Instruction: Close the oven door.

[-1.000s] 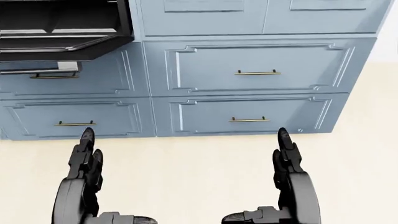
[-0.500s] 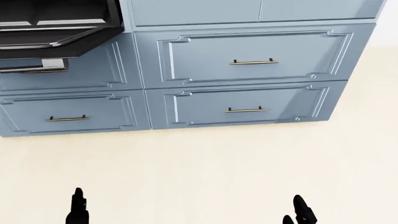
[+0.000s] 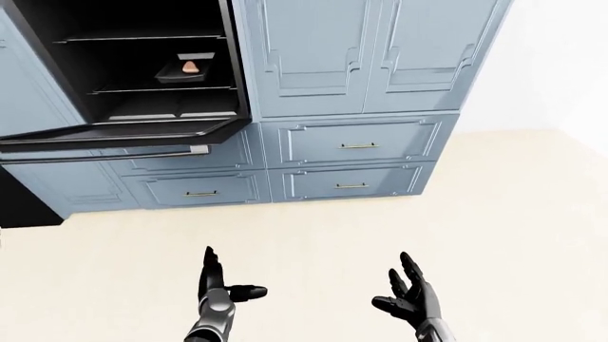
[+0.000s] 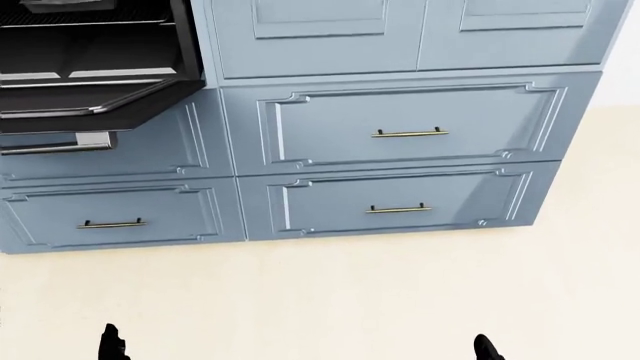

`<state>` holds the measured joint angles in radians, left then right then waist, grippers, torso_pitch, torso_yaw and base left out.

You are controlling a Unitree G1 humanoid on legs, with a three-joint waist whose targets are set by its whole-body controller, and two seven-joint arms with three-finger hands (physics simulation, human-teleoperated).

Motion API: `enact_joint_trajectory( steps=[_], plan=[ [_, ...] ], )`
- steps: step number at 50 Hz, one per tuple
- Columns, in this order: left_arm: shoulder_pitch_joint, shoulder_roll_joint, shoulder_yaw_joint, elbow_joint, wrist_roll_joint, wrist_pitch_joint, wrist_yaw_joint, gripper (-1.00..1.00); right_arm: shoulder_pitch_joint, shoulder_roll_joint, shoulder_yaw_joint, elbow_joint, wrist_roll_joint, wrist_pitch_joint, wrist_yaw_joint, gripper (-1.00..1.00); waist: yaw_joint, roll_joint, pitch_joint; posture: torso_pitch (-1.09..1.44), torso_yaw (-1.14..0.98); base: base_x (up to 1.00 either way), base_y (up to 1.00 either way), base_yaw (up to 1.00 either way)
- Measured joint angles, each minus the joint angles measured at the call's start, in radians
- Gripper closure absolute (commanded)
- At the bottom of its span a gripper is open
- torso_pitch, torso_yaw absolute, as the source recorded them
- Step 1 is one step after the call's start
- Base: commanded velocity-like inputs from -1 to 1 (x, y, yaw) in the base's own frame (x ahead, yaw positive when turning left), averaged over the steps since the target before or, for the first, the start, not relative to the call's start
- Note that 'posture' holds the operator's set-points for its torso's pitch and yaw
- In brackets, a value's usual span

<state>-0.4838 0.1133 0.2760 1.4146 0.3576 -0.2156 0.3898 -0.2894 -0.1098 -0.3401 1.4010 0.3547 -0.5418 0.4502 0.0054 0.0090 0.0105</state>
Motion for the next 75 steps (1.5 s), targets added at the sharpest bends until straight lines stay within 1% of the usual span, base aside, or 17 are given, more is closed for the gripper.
enact_joint_trajectory(
  steps=[5, 11, 14, 20, 26, 29, 32, 34, 41, 45, 50, 56, 60, 62, 65, 70, 75],
  plan=[
    [0.001, -0.001, -0.001, 0.000, 0.002, 0.000, 0.001, -1.00, 0.005, -0.003, -0.004, 0.003, 0.004, 0.004, 0.006, -1.00, -0.001, -0.007, 0.009, 0.00, 0.00, 0.29, 0.00, 0.00],
    [-0.006, -0.016, -0.009, -0.002, 0.006, -0.003, -0.007, -1.00, 0.010, -0.015, -0.013, 0.002, 0.013, 0.005, 0.005, -1.00, -0.021, 0.011, 0.011, 0.00, 0.00, 0.34, 0.00, 0.00],
    [-0.005, -0.014, -0.009, 0.000, 0.006, -0.003, -0.009, -1.00, 0.008, -0.016, -0.013, 0.001, 0.014, 0.004, 0.006, -1.00, -0.025, 0.041, 0.015, 0.00, 0.00, 0.34, 0.00, 0.00],
    [0.007, 0.007, -0.001, 0.009, -0.002, 0.010, -0.001, -1.00, 0.004, 0.009, 0.001, 0.010, 0.002, 0.018, 0.013, -1.00, 0.005, 0.063, 0.019, 0.00, 0.00, 0.35, 0.00, 0.00],
    [-0.004, 0.006, -0.006, -0.007, 0.000, -0.001, 0.000, -1.00, 0.001, 0.003, -0.003, 0.003, 0.001, 0.018, 0.015, -1.00, 0.019, 0.001, 0.018, 0.00, 0.00, 0.34, 0.00, 0.00],
    [-0.006, 0.006, -0.005, -0.003, 0.000, 0.000, 0.000, -1.00, -0.003, 0.001, -0.004, -0.002, 0.003, 0.014, 0.017, -1.00, 0.017, -0.058, 0.005, 0.00, 0.00, 0.34, 0.00, 0.00],
    [-0.005, -0.016, -0.011, 0.001, 0.002, 0.001, -0.008, -1.00, 0.001, -0.012, -0.010, -0.003, 0.007, 0.016, 0.010, -1.00, -0.008, -0.061, 0.029, 0.00, 0.00, 0.34, 0.00, 0.00],
    [-0.001, -0.019, -0.013, 0.008, 0.003, 0.003, -0.014, -1.00, 0.006, -0.012, -0.012, 0.005, 0.009, 0.017, 0.007, -1.00, -0.021, -0.072, 0.023, 0.00, 0.00, 0.34, 0.00, 0.00],
    [-0.009, -0.003, -0.007, -0.005, -0.001, 0.002, -0.006, -1.00, 0.001, -0.008, -0.010, -0.001, 0.007, 0.018, 0.013, -1.00, -0.029, 0.002, 0.016, 0.00, 0.00, 0.35, 0.00, 0.00],
    [-0.013, -0.003, -0.007, -0.007, 0.000, 0.003, -0.004, -1.00, 0.003, -0.009, -0.014, 0.002, 0.009, 0.022, 0.020, -1.00, -0.033, 0.073, 0.001, 0.00, 0.00, 0.35, 0.00, 0.00],
    [0.009, 0.012, 0.005, 0.005, 0.003, 0.032, 0.005, -1.00, 0.009, 0.016, -0.016, 0.011, 0.006, 0.049, 0.040, -1.00, -0.002, 0.070, 0.008, 0.00, 0.00, 0.35, 0.00, 0.00],
    [0.004, 0.011, 0.007, 0.002, 0.004, 0.043, 0.006, -1.00, 0.009, 0.008, -0.025, 0.008, 0.008, 0.057, 0.041, -1.00, 0.015, 0.007, 0.012, 0.00, 0.00, 0.34, 0.00, 0.00],
    [-0.004, 0.011, 0.007, -0.002, 0.005, 0.039, 0.006, -1.00, 0.002, 0.006, -0.026, 0.000, 0.009, 0.051, 0.042, -1.00, 0.017, -0.067, -0.001, 0.00, 0.00, 0.34, 0.00, 0.00],
    [-0.004, -0.003, 0.004, -0.006, 0.006, 0.036, 0.003, -1.00, 0.002, -0.004, -0.030, -0.003, 0.010, 0.052, 0.038, -1.00, 0.000, -0.058, 0.015, 0.00, 0.00, 0.34, 0.00, 0.00],
    [-0.001, -0.013, 0.000, 0.006, 0.009, 0.035, -0.007, -1.00, 0.014, -0.008, -0.036, 0.005, 0.016, 0.048, 0.033, -1.00, -0.019, -0.075, 0.011, 0.00, 0.00, 0.34, 0.00, 0.00],
    [-0.005, 0.001, 0.005, -0.002, 0.006, 0.035, -0.004, -1.00, 0.007, -0.004, -0.030, -0.001, 0.014, 0.040, 0.034, -1.00, -0.026, -0.028, 0.011, 0.00, 0.00, 0.20, 0.00, 0.00],
    [-0.013, 0.005, 0.001, -0.013, 0.008, 0.024, 0.002, -1.00, 0.002, 0.006, -0.092, -0.001, 0.103, 0.032, 0.165, -1.00, -0.034, 0.029, 0.022, 0.00, 0.00, 0.00, 0.00, 0.00]
  ],
)
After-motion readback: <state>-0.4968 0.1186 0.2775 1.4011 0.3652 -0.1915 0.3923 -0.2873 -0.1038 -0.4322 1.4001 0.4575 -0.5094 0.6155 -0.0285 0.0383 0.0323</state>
